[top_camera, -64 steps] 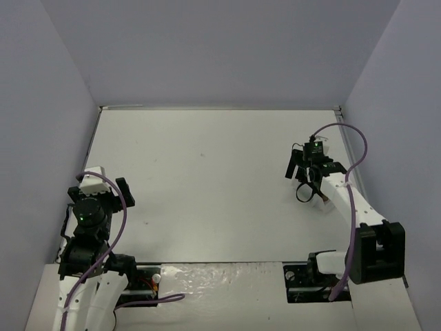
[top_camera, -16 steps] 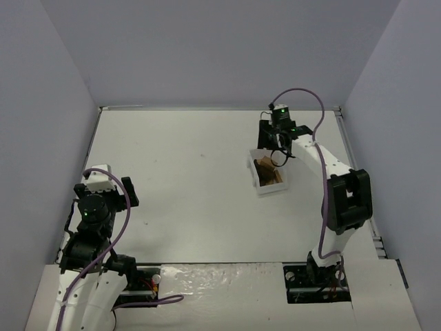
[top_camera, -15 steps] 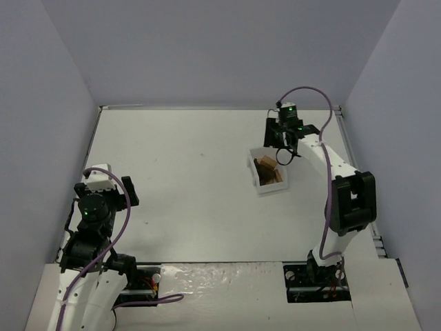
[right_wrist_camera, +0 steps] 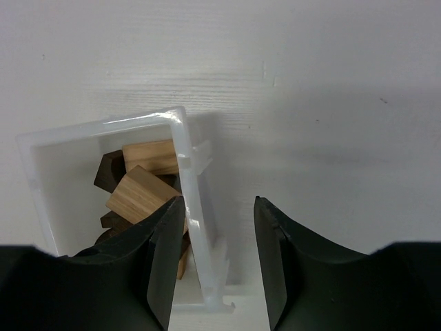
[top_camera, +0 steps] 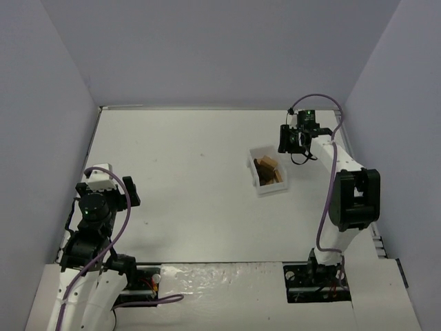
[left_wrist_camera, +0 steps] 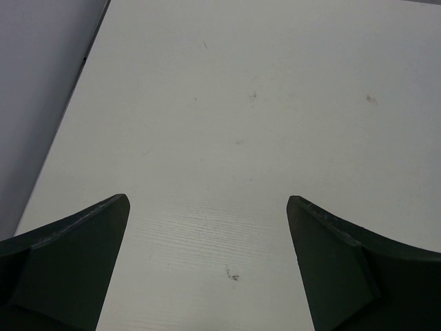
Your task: Build the wood block tower
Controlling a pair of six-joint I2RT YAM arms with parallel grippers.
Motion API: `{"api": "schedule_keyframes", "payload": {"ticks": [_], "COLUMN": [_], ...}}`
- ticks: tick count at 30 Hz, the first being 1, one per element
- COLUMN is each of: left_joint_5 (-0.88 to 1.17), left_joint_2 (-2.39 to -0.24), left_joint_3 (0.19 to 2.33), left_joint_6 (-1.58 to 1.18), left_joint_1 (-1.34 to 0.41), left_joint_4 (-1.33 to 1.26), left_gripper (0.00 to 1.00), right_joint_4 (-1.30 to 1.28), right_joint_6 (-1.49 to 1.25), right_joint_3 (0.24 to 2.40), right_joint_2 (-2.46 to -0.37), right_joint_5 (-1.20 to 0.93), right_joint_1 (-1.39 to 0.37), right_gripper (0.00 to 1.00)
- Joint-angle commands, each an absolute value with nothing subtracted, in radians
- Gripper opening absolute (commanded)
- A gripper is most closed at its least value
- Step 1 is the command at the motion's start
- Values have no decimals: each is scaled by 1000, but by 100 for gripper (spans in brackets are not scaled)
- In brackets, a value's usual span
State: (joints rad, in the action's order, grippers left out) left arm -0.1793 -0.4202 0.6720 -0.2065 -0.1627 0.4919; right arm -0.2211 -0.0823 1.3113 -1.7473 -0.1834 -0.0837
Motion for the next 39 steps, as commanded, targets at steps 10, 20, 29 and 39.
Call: {"api": "schedule_keyframes", "payload": {"ticks": [10, 20, 29, 39], "left_joint_5": [-158, -158, -161, -181], "left_joint_2": [-437, -435, -434, -430], "left_joint_3": [706, 701, 696, 694], "left_joint_6": [-197, -185, -183, -181], "left_joint_1": [-166, -169, -167, -173], "left_joint_4": [441, 434, 424, 424], "left_gripper": [97, 97, 97, 97], "right_joint_4": [-206, -207, -207, -210], "right_joint_6": [-49, -23, 18, 58], "right_joint_3": [1344, 1349, 1374, 1441], "right_joint_2": [-1846, -1830, -1786, -1767], "right_joint_5": [-346, -348, -303, -205], "right_joint_1": [-86, -86, -89, -97], "right_gripper": [36, 8, 0, 0]}}
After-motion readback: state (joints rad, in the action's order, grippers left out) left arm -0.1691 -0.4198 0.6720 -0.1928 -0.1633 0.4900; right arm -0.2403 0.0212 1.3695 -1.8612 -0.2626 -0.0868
